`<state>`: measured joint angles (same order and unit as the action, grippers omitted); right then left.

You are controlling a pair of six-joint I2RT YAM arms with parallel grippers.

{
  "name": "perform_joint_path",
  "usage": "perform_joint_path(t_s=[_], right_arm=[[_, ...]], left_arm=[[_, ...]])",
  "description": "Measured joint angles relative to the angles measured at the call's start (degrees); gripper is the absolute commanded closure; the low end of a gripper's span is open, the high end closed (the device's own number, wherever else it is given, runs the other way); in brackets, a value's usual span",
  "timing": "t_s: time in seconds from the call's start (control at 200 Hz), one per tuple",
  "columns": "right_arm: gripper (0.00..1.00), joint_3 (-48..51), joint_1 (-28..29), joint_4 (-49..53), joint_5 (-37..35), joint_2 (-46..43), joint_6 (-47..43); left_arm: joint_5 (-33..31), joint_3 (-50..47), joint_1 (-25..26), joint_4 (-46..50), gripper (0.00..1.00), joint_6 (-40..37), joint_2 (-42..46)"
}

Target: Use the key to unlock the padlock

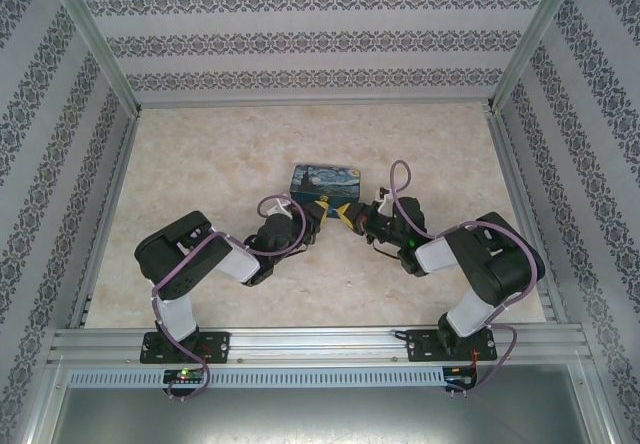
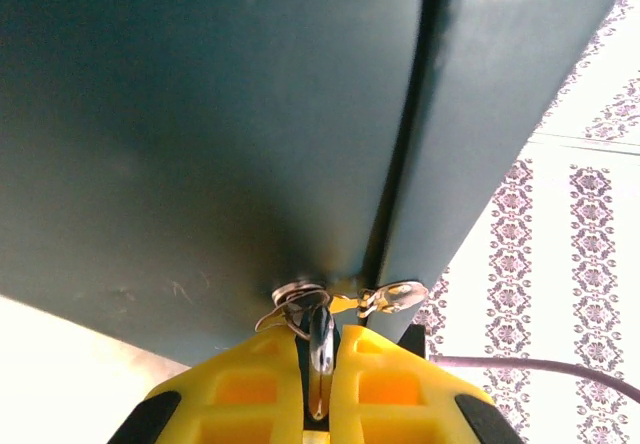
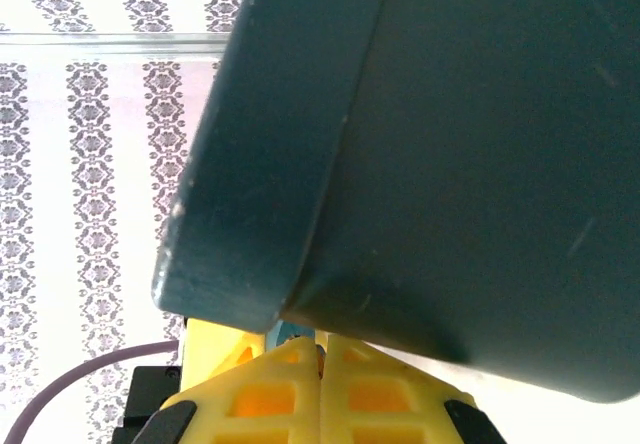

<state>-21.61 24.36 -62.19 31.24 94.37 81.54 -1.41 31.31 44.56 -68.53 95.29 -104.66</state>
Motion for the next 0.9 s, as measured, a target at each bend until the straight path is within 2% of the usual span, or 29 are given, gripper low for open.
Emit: perform_joint_path(t_s=[0.38, 0.899], right_arm=[[1.00, -1.8, -1.2, 0.2, 3.6, 2.0, 0.8], [1.00, -5.8, -0.5, 0.6, 3.9, 6.3, 1.0]], left_arm=[[-0.3, 0.1, 0.1, 0.0, 1.00, 0.0, 0.0], [-1.8, 0.5, 0.0, 1.2, 1.00, 0.2, -0.5]])
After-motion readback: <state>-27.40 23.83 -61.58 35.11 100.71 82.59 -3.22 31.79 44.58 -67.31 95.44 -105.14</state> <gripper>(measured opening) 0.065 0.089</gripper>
